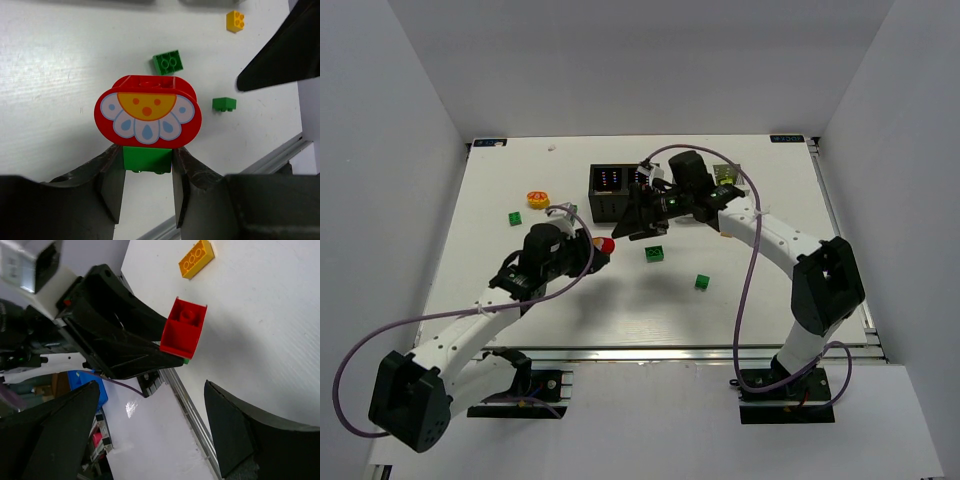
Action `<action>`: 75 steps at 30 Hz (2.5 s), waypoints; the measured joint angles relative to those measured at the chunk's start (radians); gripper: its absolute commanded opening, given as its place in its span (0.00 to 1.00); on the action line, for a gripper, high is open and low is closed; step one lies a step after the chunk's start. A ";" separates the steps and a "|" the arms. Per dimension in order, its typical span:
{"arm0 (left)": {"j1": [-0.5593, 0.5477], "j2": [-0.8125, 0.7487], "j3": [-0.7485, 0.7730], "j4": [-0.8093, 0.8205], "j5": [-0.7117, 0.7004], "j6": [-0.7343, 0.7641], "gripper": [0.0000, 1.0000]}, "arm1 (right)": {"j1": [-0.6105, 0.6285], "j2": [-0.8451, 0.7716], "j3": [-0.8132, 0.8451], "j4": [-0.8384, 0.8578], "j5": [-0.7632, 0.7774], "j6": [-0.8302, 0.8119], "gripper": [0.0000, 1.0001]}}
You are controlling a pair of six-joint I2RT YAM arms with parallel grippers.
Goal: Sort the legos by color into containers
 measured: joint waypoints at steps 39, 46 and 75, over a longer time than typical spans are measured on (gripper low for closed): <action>-0.114 0.076 0.114 0.053 -0.104 0.067 0.00 | 0.076 0.093 0.055 0.005 0.181 0.090 0.19; -0.114 0.076 0.111 0.067 -0.114 0.066 0.00 | 0.073 0.093 0.058 0.019 0.182 0.069 0.00; -0.116 -0.097 -0.024 0.041 -0.154 -0.010 0.00 | -0.172 0.144 0.345 0.014 0.435 -0.529 0.00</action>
